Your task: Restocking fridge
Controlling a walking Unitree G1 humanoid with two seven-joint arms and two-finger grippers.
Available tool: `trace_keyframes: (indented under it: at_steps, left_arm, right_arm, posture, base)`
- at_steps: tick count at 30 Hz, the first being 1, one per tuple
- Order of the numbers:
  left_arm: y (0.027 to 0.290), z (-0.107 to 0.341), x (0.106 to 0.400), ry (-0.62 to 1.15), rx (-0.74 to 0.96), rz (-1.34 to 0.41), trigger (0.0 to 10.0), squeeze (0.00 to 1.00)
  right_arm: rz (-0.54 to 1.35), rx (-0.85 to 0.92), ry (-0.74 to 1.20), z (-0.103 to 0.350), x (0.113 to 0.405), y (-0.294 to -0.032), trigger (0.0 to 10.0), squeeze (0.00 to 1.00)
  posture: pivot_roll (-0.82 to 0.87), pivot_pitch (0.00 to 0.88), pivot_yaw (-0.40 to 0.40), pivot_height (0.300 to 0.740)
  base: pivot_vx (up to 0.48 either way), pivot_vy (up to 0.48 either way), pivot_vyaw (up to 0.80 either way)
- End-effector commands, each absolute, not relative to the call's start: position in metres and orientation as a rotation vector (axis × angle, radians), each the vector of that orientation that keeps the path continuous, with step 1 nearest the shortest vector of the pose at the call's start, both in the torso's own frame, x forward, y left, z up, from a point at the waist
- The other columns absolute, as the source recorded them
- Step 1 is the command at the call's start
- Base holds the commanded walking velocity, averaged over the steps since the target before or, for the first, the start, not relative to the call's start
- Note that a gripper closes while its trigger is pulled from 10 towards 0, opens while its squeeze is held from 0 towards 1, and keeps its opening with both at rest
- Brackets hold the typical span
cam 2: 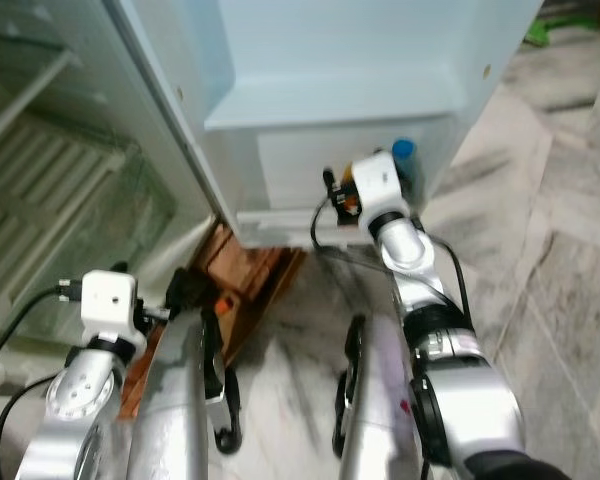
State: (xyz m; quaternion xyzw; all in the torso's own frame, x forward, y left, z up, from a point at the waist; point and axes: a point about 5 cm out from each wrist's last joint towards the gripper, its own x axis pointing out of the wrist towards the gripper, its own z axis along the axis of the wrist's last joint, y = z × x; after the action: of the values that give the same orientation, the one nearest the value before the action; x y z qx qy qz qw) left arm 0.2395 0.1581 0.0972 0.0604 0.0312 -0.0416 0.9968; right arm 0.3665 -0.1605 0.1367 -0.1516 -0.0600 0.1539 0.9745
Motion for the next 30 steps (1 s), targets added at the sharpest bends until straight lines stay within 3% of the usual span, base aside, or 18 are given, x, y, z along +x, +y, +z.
trace_keyframes:
  at_steps: [1,4,6,7,8,11,13,17,22,30]
  left_arm:
    - [0.161,0.090,0.236,0.088,0.133,-0.076,10.0,0.00]
    - [0.163,0.090,0.236,0.088,0.130,-0.068,10.0,0.00]
    - [0.170,0.086,0.232,0.099,0.131,-0.047,10.0,0.00]
    - [0.170,0.086,0.232,0.099,0.131,-0.047,10.0,0.00]
    - [0.177,0.080,0.229,0.120,0.127,-0.018,10.0,0.00]
    - [0.177,0.077,0.228,0.131,0.122,-0.016,10.0,0.00]
    - [0.177,0.076,0.228,0.134,0.123,-0.024,10.0,0.00]
    - [0.176,0.076,0.228,0.127,0.120,-0.027,10.0,0.00]
    - [0.172,0.086,0.239,0.063,0.107,-0.015,10.0,0.00]
    - [0.168,0.084,0.240,0.049,0.095,-0.022,10.0,0.00]
  right_arm:
    - [0.343,-0.304,-0.118,0.136,0.364,-0.159,10.0,1.00]
    - [0.370,-0.274,-0.119,0.129,0.355,-0.160,10.0,1.00]
    - [0.386,-0.222,-0.134,0.110,0.319,-0.165,10.0,1.00]
    - [0.386,-0.222,-0.134,0.110,0.319,-0.165,10.0,1.00]
    - [0.388,-0.207,-0.125,0.094,0.280,-0.167,10.0,0.00]
    - [0.380,-0.173,-0.094,0.085,0.245,-0.166,10.0,0.00]
    - [0.369,-0.157,-0.093,0.085,0.240,-0.164,10.0,0.00]
    - [0.373,-0.149,-0.111,0.087,0.238,-0.160,10.0,0.00]
    - [0.202,-0.126,-0.213,0.102,0.251,-0.150,10.0,0.00]
    - [0.149,-0.120,-0.180,0.115,0.253,-0.154,10.0,0.00]
  posture:
    - [0.10,0.135,0.054,0.545]
    - [0.09,0.118,0.053,0.545]
    - [0.06,0.090,0.077,0.545]
    - [0.06,0.090,0.077,0.545]
    - [0.05,0.080,0.102,0.545]
    - [0.03,0.059,0.115,0.545]
    - [0.03,0.046,0.113,0.545]
    - [0.03,0.042,0.111,0.545]
    - [0.04,0.027,0.084,0.569]
    - [0.04,0.032,0.060,0.606]
  base:
    - [0.000,0.000,0.00]
    - [0.000,0.000,0.00]
    - [0.000,0.000,0.00]
    - [0.000,0.000,0.00]
    - [0.000,0.000,0.00]
    - [0.000,0.000,0.00]
    - [0.000,0.000,0.00]
    - [0.000,0.000,0.00]
    - [0.000,0.000,0.00]
    - [0.000,0.000,0.00]
